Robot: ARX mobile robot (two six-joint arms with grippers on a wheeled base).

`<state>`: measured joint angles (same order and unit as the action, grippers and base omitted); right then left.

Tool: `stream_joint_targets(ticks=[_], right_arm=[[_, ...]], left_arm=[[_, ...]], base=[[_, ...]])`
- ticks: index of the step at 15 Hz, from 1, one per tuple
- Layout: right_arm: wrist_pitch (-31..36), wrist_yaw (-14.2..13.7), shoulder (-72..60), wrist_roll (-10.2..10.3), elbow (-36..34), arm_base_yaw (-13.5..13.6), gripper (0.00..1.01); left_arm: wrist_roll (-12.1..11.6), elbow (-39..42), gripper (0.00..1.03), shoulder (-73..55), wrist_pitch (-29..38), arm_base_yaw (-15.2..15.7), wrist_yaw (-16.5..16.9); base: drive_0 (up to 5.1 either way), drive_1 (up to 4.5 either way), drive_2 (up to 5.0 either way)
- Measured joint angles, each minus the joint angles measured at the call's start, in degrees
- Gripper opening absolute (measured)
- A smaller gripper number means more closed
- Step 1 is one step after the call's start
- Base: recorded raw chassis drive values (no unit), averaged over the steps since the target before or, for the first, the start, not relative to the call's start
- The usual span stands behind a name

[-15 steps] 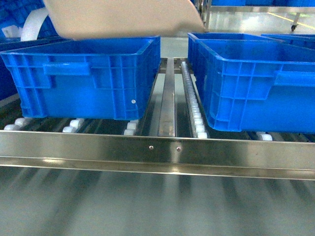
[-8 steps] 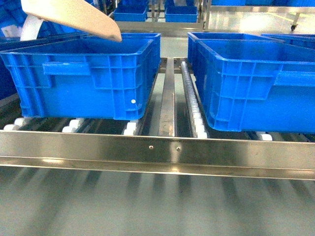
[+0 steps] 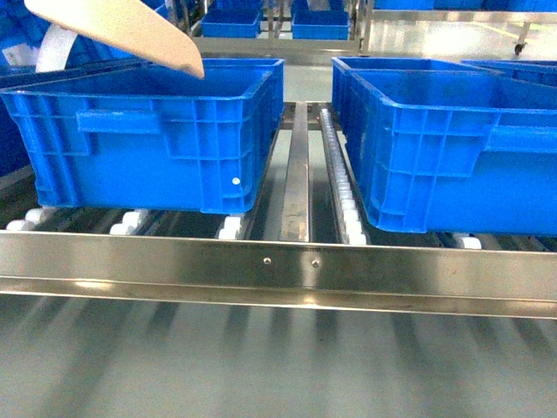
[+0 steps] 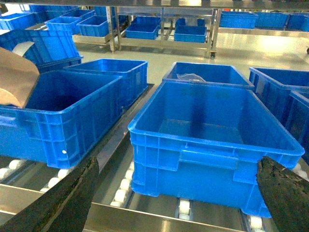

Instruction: Place part in tray to right shelf

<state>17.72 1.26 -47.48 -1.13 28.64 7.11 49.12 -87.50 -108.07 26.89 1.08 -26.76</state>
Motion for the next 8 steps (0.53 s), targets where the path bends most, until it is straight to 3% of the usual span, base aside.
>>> stream_joint_targets(ticks=[2,3,4,5,6,7,8], right_arm=[[0.0,0.0,0.0,0.0,0.0,0.0,0.98],[0.0,0.0,0.0,0.0,0.0,0.0,0.98],[0.0,0.0,0.0,0.0,0.0,0.0,0.98],[0.0,0.0,0.0,0.0,0.0,0.0,0.98],[0.0,0.0,0.0,0.0,0.0,0.0,0.98],[1.3,-3.7,0.3,0.2,-0.4,0.9,0.92],[3.1,-7.6,2.3,0.2,-2.8,0.4,0.79]], left_arm=[[8.4,11.7,0.12,10.3,4.2,0.7,6.8],[10.8,19.3,0.12,17.3,7.2,0.0,9.6],[10.0,26.8,0.12,24.0,11.7,-2.1,10.7],[6.2,33.5,0.12,30.9,12.9,-5.2,11.5],[0.9,36.1,0.12,36.0,6.1,-6.3,15.7],[-13.7,38.5,0.12,39.7,-2.3,-5.0,22.2],[-24.9,43.8,0.12,41.9,-2.7,-4.0,23.7]], base=[[0.0,0.0,0.0],[0.0,0.0,0.0],[0.0,0.0,0.0],[0.0,0.0,0.0],[0.0,0.0,0.0],[0.0,0.0,0.0],[0.0,0.0,0.0]])
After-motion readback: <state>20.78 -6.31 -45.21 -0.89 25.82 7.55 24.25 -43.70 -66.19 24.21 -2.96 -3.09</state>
